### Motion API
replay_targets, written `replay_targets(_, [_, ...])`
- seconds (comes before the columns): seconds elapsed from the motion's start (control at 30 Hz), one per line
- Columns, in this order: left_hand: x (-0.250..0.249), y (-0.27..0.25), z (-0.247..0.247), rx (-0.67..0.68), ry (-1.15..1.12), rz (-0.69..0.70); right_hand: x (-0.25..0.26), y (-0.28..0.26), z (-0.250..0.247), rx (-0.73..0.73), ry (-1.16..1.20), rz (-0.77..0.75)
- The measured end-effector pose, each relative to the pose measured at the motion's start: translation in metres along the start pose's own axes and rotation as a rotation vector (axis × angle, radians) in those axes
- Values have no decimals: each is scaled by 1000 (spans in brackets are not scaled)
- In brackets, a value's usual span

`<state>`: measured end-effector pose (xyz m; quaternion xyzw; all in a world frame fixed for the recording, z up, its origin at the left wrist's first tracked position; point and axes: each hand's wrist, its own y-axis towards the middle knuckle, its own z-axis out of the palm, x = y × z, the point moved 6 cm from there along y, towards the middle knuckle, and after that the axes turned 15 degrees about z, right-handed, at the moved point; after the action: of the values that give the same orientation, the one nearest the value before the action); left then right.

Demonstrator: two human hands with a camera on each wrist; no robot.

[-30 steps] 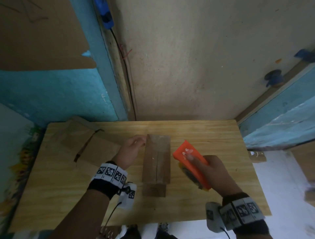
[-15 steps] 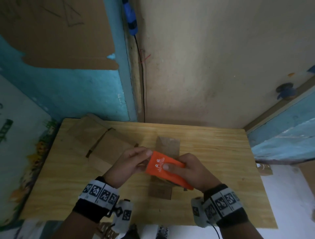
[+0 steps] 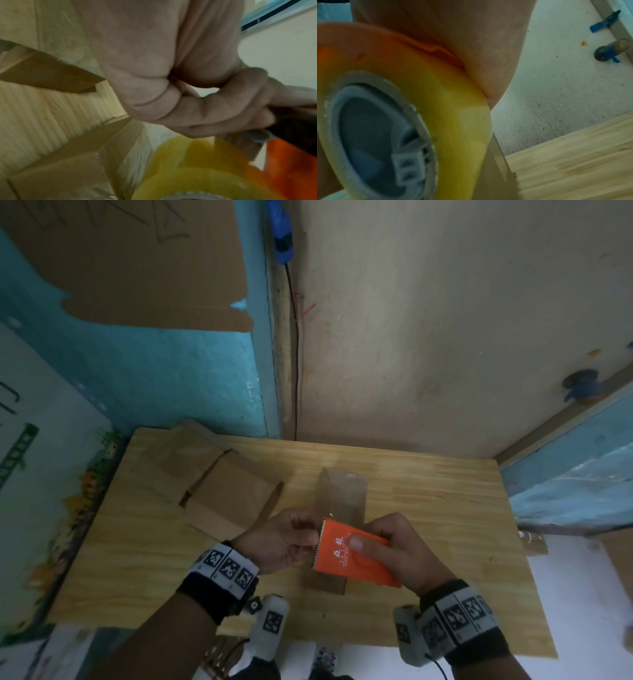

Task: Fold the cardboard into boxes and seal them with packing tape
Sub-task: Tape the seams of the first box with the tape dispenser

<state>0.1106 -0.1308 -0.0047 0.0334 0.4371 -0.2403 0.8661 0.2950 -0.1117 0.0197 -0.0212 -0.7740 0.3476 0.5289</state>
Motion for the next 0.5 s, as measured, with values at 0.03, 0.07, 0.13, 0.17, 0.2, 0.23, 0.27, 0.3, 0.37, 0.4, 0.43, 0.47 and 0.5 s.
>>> replay_targets(0.03, [1,2,-2,-2,17,-21,1,-1,0,-1,13,3])
replay_targets(0.07, [3,4,-6,-15,46,-31,1,-2,-2,-3,28,4])
replay_targets(0.13, [5,5,-13,-66,101,-59,4,-5,-5,-10,45,3])
replay_targets(0.17, [4,5,-17,-89,110,-70,6,-5,-7,-19,37,5])
replay_targets(0.2, [4,5,-21,-104,105,-72,7,-5,-9,-30,19,9])
replay_targets(0.23, [3,5,-23,-121,82,-78,7,-5,-12,-41,-4,16])
replay_targets(0.27, [1,3,-25,-140,39,-93,7,-3,-15,-55,-28,25])
replay_targets(0.3, [-1,2,-25,-154,-7,-110,7,-2,-18,-70,-47,36])
replay_targets(0.37, [-4,-1,-25,-158,-72,-121,7,1,-23,-81,-82,50])
replay_targets(0.4, [-5,-1,-24,-147,-53,-121,7,2,-24,-81,-99,55])
replay_targets(0.43, [-6,-1,-25,-136,-6,-116,8,4,-23,-79,-115,60])
replay_targets(0.47, [-4,0,-28,-132,49,-114,9,5,-22,-77,-129,64])
replay_targets(0.5, [-2,0,-30,-142,95,-124,11,6,-21,-74,-140,66])
